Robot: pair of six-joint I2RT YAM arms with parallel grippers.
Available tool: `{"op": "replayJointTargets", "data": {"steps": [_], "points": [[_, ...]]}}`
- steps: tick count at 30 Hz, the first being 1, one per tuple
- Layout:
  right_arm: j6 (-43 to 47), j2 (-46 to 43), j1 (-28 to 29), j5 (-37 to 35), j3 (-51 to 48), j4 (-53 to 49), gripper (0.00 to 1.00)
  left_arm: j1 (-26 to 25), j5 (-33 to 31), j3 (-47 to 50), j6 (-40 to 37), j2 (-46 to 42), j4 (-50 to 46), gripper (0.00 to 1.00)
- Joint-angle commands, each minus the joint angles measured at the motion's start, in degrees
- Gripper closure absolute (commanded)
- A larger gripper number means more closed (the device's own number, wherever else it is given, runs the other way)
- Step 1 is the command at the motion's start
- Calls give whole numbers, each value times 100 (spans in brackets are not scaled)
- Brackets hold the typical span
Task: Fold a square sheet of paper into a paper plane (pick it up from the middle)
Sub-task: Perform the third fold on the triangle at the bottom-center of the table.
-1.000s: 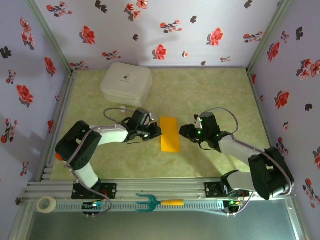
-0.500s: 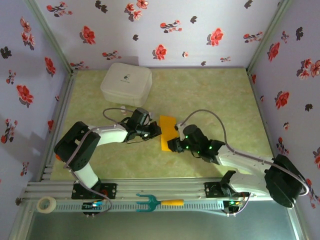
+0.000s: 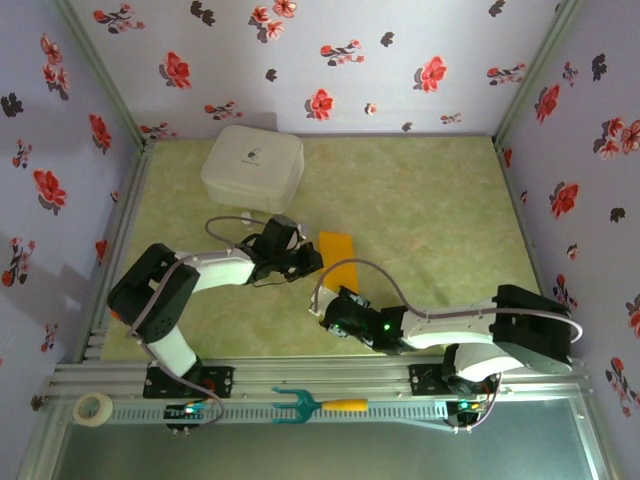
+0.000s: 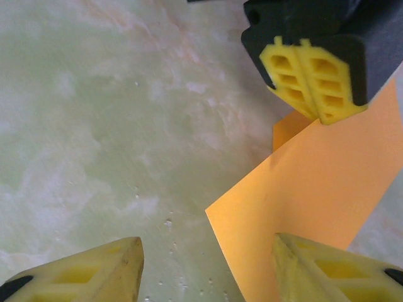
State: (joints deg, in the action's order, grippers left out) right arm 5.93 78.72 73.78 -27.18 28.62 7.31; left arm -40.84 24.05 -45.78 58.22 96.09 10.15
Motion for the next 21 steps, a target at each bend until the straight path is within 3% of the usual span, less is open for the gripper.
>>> {"op": "replayJointTargets", "data": {"steps": [1, 6, 13, 21], "points": [[390, 245, 76, -842, 186, 406, 43, 50, 108, 78, 82, -214, -110, 100], [447, 509, 94, -1318, 196, 561, 43, 49, 103, 84, 76, -231, -119, 99], [334, 435, 97, -1194, 95, 733, 47, 50, 97, 87, 76, -227, -97, 99], [107, 189, 86, -1158, -111, 701, 65, 50, 94, 70, 77, -203, -84, 99]]}}
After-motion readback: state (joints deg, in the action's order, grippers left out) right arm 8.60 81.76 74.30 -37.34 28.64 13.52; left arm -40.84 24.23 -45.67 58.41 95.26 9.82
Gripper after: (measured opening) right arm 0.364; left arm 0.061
